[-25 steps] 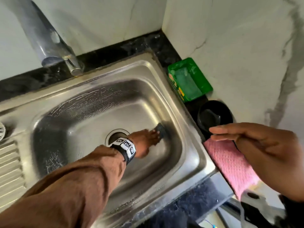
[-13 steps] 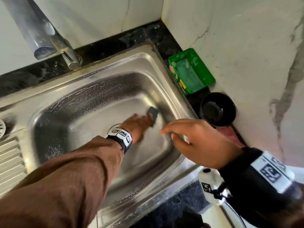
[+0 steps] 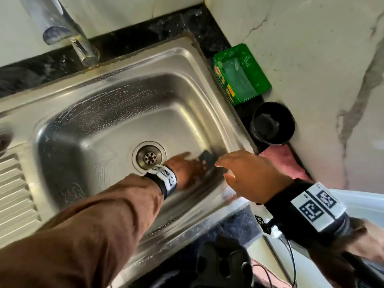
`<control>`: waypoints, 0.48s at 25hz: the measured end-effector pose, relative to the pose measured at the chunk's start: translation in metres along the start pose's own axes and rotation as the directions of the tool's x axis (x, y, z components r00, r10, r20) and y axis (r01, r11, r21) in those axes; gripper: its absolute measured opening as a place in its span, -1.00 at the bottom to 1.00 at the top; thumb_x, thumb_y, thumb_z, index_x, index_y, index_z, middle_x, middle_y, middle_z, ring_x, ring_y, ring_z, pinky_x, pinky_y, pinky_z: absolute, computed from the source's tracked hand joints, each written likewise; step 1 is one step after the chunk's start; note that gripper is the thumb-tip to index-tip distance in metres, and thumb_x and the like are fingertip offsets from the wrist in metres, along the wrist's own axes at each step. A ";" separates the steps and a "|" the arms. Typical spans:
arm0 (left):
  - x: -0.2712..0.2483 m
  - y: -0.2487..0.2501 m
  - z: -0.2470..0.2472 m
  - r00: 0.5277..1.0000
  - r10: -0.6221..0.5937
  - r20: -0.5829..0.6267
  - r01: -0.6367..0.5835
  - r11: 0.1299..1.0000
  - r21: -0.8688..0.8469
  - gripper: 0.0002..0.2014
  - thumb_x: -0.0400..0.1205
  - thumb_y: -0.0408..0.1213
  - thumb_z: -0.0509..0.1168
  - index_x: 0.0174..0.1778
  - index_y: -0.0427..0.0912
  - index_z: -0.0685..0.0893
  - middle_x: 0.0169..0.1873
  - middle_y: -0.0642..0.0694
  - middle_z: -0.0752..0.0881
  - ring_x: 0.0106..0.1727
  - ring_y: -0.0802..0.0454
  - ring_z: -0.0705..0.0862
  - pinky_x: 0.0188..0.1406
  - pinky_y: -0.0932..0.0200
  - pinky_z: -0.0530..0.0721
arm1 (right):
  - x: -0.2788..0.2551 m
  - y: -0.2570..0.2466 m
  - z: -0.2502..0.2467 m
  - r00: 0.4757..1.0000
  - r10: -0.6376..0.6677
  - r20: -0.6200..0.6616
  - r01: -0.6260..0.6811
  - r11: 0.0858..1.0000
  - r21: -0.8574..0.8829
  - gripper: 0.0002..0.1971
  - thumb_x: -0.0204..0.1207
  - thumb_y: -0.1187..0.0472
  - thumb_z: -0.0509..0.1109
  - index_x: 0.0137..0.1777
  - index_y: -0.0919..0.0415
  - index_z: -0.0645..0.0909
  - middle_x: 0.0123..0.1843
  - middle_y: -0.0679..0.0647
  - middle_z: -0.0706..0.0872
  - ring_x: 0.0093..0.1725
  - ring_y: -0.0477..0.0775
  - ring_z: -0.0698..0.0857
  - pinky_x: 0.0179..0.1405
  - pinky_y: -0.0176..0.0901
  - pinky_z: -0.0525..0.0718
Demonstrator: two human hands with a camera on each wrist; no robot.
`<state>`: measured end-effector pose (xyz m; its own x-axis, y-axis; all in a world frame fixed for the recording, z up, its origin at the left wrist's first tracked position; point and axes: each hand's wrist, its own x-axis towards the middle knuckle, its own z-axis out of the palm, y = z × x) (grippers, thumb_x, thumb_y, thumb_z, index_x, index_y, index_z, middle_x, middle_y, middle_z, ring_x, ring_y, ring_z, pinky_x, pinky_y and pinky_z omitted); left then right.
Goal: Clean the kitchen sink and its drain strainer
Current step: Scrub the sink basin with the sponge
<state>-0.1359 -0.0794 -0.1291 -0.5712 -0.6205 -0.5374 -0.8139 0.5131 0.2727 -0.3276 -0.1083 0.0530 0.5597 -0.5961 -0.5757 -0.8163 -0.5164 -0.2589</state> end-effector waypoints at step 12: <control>-0.044 -0.007 0.006 0.973 -0.009 0.232 -0.032 0.985 0.172 -0.27 0.66 -0.30 0.13 0.72 0.20 0.01 0.72 0.17 -0.06 0.71 0.18 0.02 0.69 -0.05 -0.07 | -0.010 0.008 0.037 0.993 0.090 -0.082 -0.092 0.995 -0.024 -0.57 0.47 0.09 0.55 0.30 -0.29 0.64 0.56 -0.24 0.52 0.56 -0.16 0.45 0.53 -0.03 0.50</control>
<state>-0.1047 -0.0525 -0.1120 -0.5234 -0.4708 -0.7102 -0.7649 0.6270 0.1480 -0.3454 -0.0836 0.0278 0.4939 -0.6885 -0.5311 -0.8607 -0.4740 -0.1859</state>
